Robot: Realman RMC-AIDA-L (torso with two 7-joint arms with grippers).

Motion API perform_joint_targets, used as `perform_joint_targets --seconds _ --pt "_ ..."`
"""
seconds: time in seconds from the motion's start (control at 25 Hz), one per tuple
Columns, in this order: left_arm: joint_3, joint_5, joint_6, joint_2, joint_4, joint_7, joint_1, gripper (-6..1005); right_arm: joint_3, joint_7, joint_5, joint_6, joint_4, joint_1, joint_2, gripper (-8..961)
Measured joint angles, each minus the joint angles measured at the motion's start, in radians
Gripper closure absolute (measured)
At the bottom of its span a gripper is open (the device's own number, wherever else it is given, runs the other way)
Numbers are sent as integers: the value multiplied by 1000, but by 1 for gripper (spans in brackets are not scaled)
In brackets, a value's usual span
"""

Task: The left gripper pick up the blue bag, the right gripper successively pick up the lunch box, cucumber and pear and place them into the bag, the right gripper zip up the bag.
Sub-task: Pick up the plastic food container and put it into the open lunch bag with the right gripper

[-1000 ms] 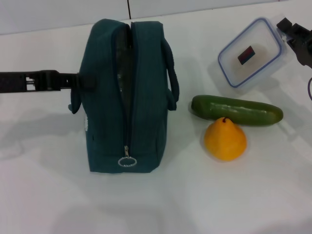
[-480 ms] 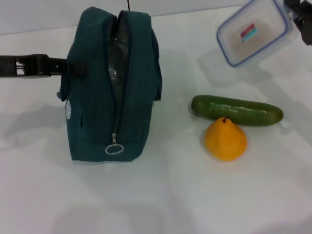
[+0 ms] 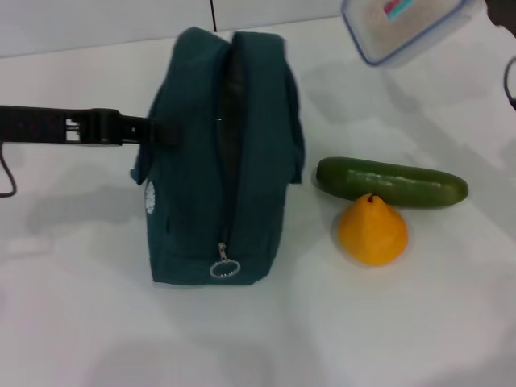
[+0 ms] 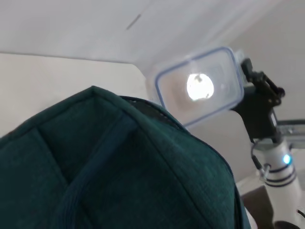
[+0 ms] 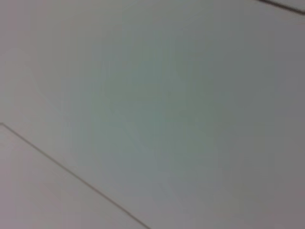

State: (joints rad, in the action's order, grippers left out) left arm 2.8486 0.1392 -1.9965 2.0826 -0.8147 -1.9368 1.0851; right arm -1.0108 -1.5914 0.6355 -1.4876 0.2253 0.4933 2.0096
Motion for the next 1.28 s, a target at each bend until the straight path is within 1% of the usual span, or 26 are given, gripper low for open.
perform_joint_targets --seconds 0.24,0.48,0.76,0.96,1.28 --pt "0 6 -5 -2 49 -4 9 898 -6 0 0 -1 31 52 2 857" --pt "-1 28 -3 0 50 -6 18 898 -17 -1 6 -2 36 112 4 857" --pt "-2 53 1 -3 49 -17 29 898 -66 -1 8 -2 43 176 5 857" --pt "-2 55 5 -3 68 -17 33 898 -119 0 8 2 61 204 7 857" --pt "-2 91 46 -7 79 -21 20 898 -197 -3 5 -3 62 205 15 857"
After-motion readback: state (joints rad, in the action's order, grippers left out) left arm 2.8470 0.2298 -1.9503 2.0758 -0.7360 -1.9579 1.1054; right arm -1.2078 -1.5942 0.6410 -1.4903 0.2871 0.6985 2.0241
